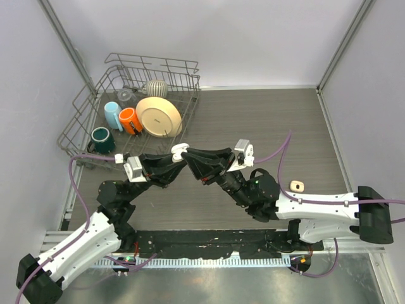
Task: Insert the wireless bluetooth earbuds into the charging case
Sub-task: Place the earbud in the charging case.
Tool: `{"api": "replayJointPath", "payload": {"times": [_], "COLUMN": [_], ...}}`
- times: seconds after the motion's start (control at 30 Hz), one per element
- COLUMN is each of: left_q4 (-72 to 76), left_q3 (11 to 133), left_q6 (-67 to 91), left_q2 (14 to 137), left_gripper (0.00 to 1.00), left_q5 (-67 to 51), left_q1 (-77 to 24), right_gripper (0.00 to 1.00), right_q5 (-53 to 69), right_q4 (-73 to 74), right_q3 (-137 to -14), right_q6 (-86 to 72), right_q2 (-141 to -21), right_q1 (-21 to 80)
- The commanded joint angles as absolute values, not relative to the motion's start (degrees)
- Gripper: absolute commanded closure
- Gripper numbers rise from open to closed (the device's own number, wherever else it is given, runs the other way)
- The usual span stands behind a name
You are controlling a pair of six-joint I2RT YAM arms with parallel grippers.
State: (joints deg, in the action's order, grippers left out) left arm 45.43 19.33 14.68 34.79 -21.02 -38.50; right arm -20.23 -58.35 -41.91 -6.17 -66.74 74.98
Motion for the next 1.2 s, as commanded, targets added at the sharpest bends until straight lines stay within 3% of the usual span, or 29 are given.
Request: {"api": "replayJointPath", "payload": {"times": [0.0,1.17], "left_q4": [49.66,53.79], "left_q3": [19.6,19.78], "left_q6": [15.2,16.0], "left_q2": [35.16,36.74], "left_gripper": [1.0,1.0], "left_q5": [-21.62,-23.12], "left_q1": [-38.32,-38.41], "right_gripper": [0.99,0.99], "right_q5": [-20.83,-24.7], "right_q4": [-63.72,-65.39], "right_q3": [-44.47,-44.48], "right_q6": [-5.8,-6.24], "right_q2": [-67.67,-73.04], "right_q1": [75.59,75.59]}}
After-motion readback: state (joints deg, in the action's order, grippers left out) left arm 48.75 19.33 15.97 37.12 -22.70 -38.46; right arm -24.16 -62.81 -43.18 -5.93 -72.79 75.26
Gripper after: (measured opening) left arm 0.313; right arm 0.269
